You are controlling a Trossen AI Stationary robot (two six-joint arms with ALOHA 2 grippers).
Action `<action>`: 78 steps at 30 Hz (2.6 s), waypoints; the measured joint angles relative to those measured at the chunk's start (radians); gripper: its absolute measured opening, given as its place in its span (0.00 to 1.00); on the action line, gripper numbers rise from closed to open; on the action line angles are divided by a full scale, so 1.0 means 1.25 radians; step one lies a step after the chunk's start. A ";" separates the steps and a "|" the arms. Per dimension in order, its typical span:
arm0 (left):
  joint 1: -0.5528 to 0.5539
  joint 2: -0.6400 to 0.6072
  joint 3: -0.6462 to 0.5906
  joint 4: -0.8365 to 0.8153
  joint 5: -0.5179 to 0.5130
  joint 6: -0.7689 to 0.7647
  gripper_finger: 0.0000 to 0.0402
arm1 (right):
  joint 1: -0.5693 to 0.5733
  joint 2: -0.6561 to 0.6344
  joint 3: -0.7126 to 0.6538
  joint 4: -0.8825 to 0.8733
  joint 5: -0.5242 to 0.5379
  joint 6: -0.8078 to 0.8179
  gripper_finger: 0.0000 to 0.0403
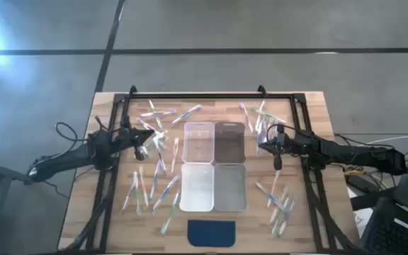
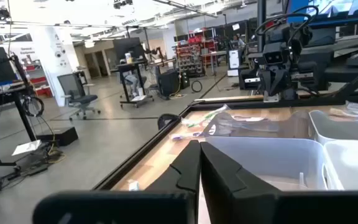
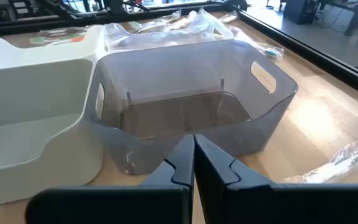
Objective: Pick & Place Toothbrushes
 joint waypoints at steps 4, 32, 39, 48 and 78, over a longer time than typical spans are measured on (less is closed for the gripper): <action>0.000 0.000 0.000 0.000 0.000 0.000 0.04 | 0.000 0.000 0.000 0.000 0.000 0.000 0.02; 0.000 0.000 0.000 0.000 0.000 0.000 0.04 | -0.001 0.000 0.000 0.000 0.000 -0.001 0.02; 0.000 0.000 0.000 0.000 0.000 0.000 0.05 | -0.001 0.000 0.000 0.000 0.000 -0.002 0.02; 0.000 0.000 0.000 0.000 0.000 0.000 0.04 | -0.001 0.000 0.000 0.042 0.000 -0.002 0.02; 0.001 0.000 0.000 0.000 0.000 0.000 0.04 | 0.000 0.138 0.128 0.601 -0.010 0.006 0.02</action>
